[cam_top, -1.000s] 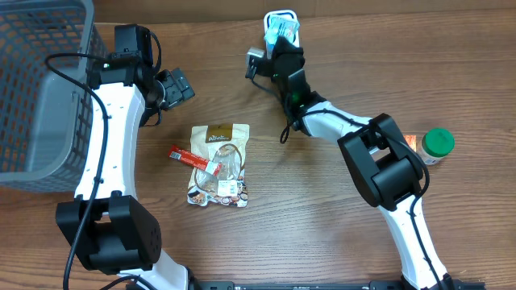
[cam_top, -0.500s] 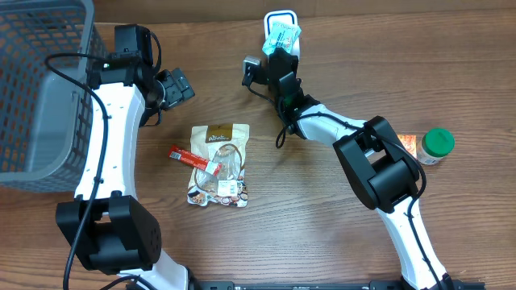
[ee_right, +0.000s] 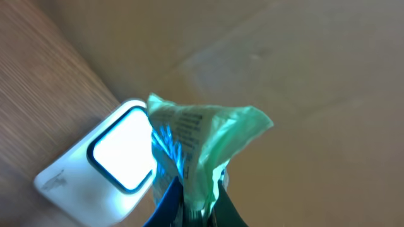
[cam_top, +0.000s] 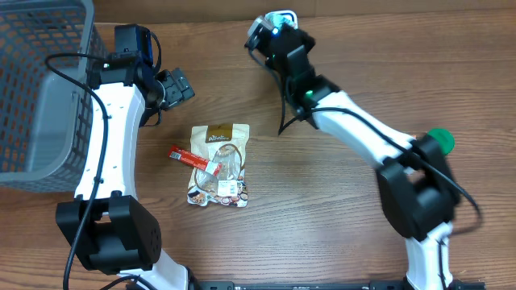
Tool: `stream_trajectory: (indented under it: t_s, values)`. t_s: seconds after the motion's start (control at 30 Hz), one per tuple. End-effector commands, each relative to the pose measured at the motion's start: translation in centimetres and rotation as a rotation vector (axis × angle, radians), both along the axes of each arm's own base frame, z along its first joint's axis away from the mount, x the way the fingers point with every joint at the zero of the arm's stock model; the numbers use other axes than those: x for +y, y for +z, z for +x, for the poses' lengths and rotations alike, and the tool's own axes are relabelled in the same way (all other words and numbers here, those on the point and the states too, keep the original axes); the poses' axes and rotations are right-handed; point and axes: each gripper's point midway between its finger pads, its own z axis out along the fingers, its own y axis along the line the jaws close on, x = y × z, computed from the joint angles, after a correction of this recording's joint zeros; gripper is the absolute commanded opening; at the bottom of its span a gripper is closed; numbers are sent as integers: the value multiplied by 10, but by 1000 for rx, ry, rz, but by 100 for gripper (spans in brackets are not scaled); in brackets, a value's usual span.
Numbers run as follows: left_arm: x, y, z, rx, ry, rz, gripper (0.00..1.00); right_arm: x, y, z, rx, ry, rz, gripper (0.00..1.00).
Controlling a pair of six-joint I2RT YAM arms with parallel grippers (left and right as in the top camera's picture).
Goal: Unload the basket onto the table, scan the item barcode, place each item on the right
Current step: 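Carry the wipes pack right and lower it beside the orange pack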
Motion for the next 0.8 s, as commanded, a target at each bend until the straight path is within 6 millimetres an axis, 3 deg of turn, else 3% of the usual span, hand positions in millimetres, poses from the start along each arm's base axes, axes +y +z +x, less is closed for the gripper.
stream_trajectory:
  t_s: [0.0,0.1,0.17,0.3,0.4,0.53,0.7,0.73,0.77]
  values:
    - [1,7,2,-19,-10,12,100,-18,53,-20,10,-95,240,4]
    - [1,7,2,-19,-10,12,100,-34,30,-47,196,-143,286,4]
    - [1,7,2,-19,-10,12,100,-38,3,-71,368,-136,275,4]
    - [1,7,2,-19,-10,12,99,-55,-66,-143,798,-107,169,4]
    - [1,7,2,-19,-10,12,100,-75,-97,-189,1032,-136,121,4]
    - [1,7,2,-19,-10,12,100,-109,-123,-215,1155,-225,66,4]
    - [1,7,2,-19,-10,12,100,-139,-146,-218,1189,-301,79,6]
    - [1,7,2,-19,-10,12,100,-144,-149,-217,1187,-312,88,19]
    - [1,7,2,-19,-10,12,100,-147,-151,-215,1185,-321,96,45]
